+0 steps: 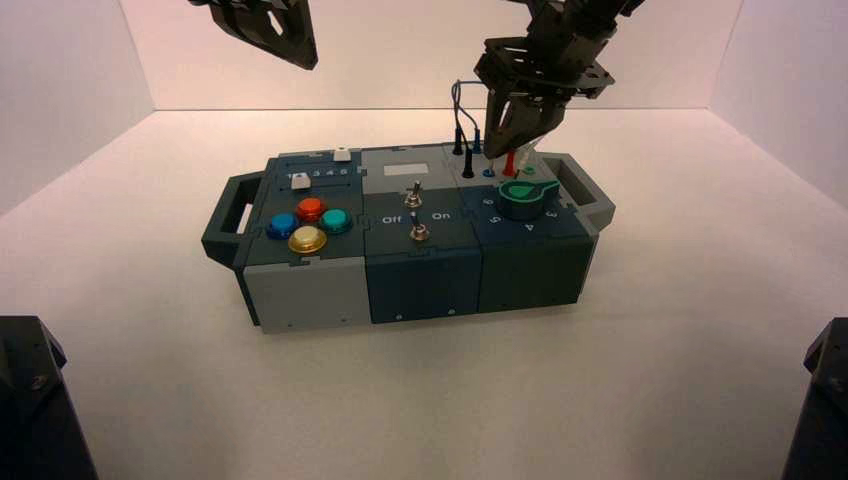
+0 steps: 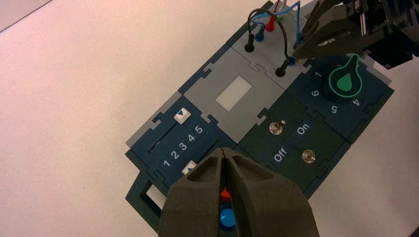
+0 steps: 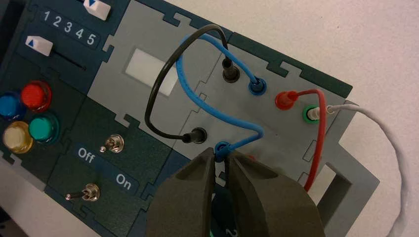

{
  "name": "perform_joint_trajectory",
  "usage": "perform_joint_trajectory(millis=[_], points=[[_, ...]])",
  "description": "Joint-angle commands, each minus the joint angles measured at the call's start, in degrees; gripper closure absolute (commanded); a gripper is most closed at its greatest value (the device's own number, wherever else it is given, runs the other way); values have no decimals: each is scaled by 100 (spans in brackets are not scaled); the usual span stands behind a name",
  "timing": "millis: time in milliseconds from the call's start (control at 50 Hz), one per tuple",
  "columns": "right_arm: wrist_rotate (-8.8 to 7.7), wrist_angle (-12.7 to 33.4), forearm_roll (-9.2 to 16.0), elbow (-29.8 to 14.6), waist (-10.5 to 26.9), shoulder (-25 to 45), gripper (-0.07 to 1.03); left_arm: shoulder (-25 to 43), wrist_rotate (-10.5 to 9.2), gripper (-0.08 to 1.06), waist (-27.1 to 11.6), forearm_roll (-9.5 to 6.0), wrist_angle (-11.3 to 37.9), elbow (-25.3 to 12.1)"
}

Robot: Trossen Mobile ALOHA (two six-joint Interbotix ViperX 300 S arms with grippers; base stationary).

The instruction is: Insert the blue wire.

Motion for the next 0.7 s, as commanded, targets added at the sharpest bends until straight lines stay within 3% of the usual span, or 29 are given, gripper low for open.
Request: perform_joint_trajectory(millis=[20, 700], points=[[9, -35, 0, -149, 26, -70, 98, -35, 18, 101, -26, -9, -53, -53], [0, -79, -35, -167, 26, -53, 98, -70, 18, 101, -26, -9, -44, -35]])
